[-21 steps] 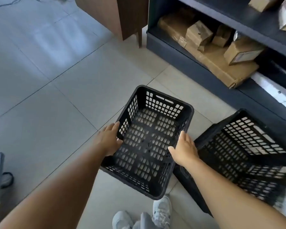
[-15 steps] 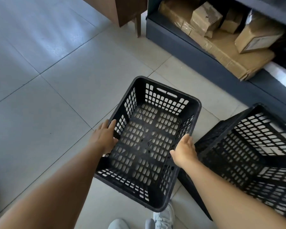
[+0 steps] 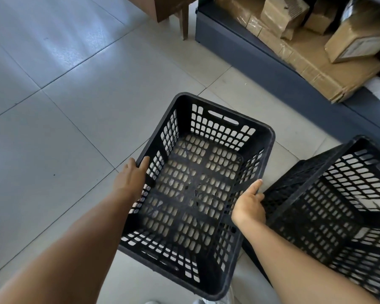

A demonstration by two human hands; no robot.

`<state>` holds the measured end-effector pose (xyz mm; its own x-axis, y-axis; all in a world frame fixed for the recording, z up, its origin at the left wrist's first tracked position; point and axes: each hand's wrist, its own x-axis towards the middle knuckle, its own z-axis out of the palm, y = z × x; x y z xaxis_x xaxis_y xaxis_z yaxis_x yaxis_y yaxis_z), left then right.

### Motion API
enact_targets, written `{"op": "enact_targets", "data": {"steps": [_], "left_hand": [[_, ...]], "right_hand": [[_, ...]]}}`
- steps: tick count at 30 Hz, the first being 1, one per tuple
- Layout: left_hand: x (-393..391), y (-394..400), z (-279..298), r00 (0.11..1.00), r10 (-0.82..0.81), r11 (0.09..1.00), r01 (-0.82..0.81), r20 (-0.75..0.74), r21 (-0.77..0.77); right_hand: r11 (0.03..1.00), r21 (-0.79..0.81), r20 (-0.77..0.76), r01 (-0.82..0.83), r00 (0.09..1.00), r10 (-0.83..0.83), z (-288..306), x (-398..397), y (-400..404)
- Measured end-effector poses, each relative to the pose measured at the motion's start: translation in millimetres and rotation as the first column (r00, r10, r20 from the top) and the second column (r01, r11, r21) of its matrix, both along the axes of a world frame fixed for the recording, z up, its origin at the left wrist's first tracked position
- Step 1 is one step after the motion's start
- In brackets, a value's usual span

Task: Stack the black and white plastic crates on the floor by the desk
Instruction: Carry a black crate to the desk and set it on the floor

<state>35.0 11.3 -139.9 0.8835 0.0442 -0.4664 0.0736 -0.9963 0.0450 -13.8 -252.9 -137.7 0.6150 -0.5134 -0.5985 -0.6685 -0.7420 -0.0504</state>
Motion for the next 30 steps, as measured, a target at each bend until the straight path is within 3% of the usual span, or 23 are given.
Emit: {"op": "enact_targets", "data": {"steps": [6,15,21,26,30], "left_hand": [[-7.6,24.3,25.7,0.990,0.134,0.991,-0.132,0.048,-0.030],[10.6,82.9,119.1,0.956,0.290,0.957,-0.291,0.044,0.013],[58.0,139.0,147.9,0.912,0.405,0.914,-0.406,0.067,-0.008],[118.3,194.9,148.0,0.870,0.490,0.872,-0.488,0.056,-0.047],[169.6,231.4,139.9,0.839,0.541,0.841,-0.539,0.055,-0.046]], "right_hand": [[0.995,0.027,0.017,-0.098,0.995,0.097,26.0,18.6,18.3],[0.979,0.124,0.093,-0.165,0.984,0.154,95.3,81.6,66.2],[0.962,0.193,0.184,-0.195,0.970,0.160,124.7,174.6,123.1],[0.956,0.148,0.198,-0.254,0.954,0.223,125.5,263.8,185.2],[0.910,0.089,0.178,-0.406,0.905,0.386,123.7,330.5,231.8]]}}
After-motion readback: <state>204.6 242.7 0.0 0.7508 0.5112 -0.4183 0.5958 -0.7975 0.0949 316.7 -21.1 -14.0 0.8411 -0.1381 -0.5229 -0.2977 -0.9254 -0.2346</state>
